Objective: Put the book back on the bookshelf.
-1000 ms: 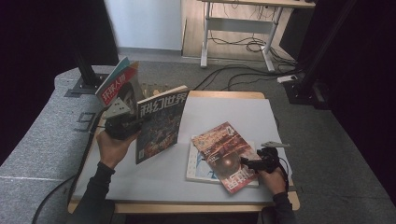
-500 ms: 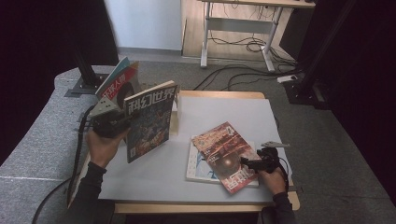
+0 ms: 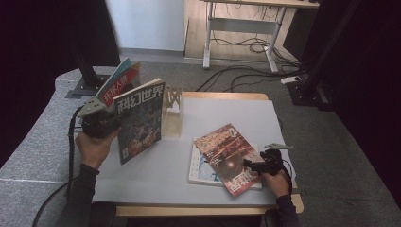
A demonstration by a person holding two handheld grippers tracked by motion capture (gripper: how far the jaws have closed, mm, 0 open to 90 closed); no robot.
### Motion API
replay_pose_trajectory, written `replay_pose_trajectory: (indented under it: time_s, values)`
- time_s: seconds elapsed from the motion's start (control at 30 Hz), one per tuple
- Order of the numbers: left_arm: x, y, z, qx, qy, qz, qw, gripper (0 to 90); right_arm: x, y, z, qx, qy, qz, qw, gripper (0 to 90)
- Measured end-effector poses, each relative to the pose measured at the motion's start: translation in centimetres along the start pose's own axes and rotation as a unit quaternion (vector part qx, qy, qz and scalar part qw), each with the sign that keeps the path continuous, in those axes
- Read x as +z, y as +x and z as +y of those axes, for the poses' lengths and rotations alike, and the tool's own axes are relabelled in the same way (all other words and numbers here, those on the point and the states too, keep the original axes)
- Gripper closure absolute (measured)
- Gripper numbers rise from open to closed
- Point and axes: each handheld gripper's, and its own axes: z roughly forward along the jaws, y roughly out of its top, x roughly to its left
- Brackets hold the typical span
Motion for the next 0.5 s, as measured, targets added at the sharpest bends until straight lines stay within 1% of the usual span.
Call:
replay_pose_trajectory:
  time_s: [0.2,0.5]
  values:
    - [0.1,0.7,0.1,-0.008,-0.002,0.015,0.9999,82.8,0.0,0.0,0.0,0.0,0.0,0.0,1.0,0.0]
    - [1.5,1.3,0.5,-0.016,-0.005,0.028,0.9995,82.8,0.0,0.0,0.0,0.001,0.0,0.0,1.0,0.0]
